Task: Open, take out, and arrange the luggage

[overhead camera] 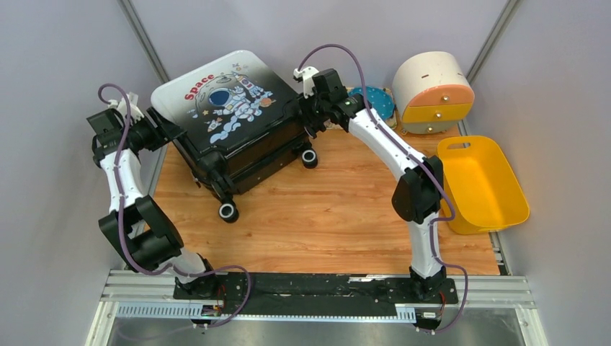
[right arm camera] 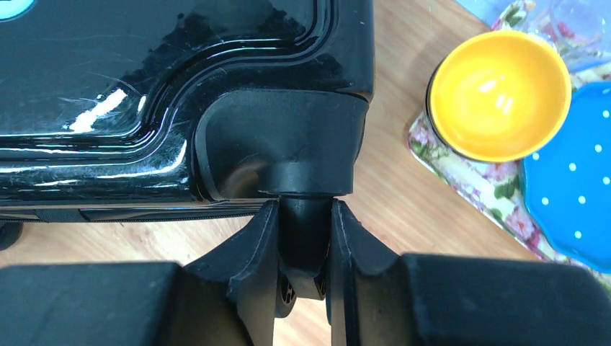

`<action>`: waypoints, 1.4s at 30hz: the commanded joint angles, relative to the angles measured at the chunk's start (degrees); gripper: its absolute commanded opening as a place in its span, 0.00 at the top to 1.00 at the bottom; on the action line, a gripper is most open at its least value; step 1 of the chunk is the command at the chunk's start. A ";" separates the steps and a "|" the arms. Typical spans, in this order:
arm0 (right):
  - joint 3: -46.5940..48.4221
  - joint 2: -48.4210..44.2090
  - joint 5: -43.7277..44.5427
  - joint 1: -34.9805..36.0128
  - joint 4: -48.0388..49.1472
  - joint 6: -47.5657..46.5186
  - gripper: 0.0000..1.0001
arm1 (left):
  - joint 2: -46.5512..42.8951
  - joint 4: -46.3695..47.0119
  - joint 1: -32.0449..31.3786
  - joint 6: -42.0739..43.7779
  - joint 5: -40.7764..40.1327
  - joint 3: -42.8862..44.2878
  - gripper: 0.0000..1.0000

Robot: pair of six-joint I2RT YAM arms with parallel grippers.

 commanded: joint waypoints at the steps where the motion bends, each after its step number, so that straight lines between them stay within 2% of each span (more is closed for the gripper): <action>1: 1.96 6.37 -7.01 1.40 11.07 4.29 1.00 | 4.30 -3.44 -1.84 7.42 4.95 6.33 0.33; 3: 2.66 7.17 -7.81 1.49 11.08 4.29 1.00 | 1.95 -8.71 -1.84 12.94 6.36 6.70 0.30; 5: 2.84 7.34 -7.11 1.49 11.25 4.29 1.00 | -1.74 -11.35 -1.49 17.68 7.59 3.11 0.27; 6: 2.66 7.43 -6.41 1.49 11.16 4.21 1.00 | -6.02 -10.84 -0.53 17.45 8.90 0.83 0.24; 8: 2.31 7.26 -4.74 1.31 10.99 4.29 1.00 | -9.66 -6.04 6.13 10.99 17.93 -6.90 0.21; 10: 1.52 6.99 -4.03 0.96 11.08 5.86 1.00 | -11.51 -6.61 11.75 10.50 27.92 -10.25 0.20; 12: 1.35 6.90 -4.12 0.26 10.90 6.05 1.00 | -11.69 -23.86 12.31 28.36 28.00 -8.34 0.20; 14: 0.82 6.56 -4.46 0.35 10.90 5.70 1.00 | -12.22 -35.48 12.31 41.38 25.45 -7.54 0.20; 19: 1.08 6.11 -6.66 0.35 10.20 5.88 1.00 | -16.43 -39.58 12.31 56.27 18.94 -14.02 0.22; 22: 1.34 5.94 -7.89 0.35 8.79 5.79 1.00 | -16.44 -40.01 12.31 65.92 18.49 -17.37 0.21; 25: -0.50 4.62 -7.89 0.26 8.35 5.17 1.00 | -14.60 -41.86 12.31 75.67 21.29 -18.96 0.21; 27: -2.16 3.31 -8.68 0.26 7.91 4.82 1.00 | -13.02 -39.68 12.22 74.67 22.79 -19.40 0.22; 30: -3.14 2.25 -11.32 0.00 6.77 4.91 1.00 | -9.77 -43.17 10.04 79.05 24.56 -17.48 0.25; 33: -3.23 2.51 -13.95 0.08 6.59 5.17 1.00 | -10.80 -30.85 8.53 65.06 25.18 -20.36 0.28; 34: -2.88 2.68 -14.83 0.08 6.59 5.61 1.00 | -11.86 -16.61 8.01 51.86 24.04 -24.20 0.29; 37: -1.04 4.61 -14.93 0.00 7.55 5.96 1.00 | -15.64 4.89 5.90 34.92 19.84 -30.63 0.30; 38: -0.42 5.40 -14.58 -0.01 7.99 5.96 1.00 | -16.00 8.03 3.55 32.07 18.60 -31.26 0.30; 42: 3.27 8.57 -13.35 -0.18 9.23 6.05 1.00 | -13.72 16.83 0.54 21.60 14.98 -30.84 0.32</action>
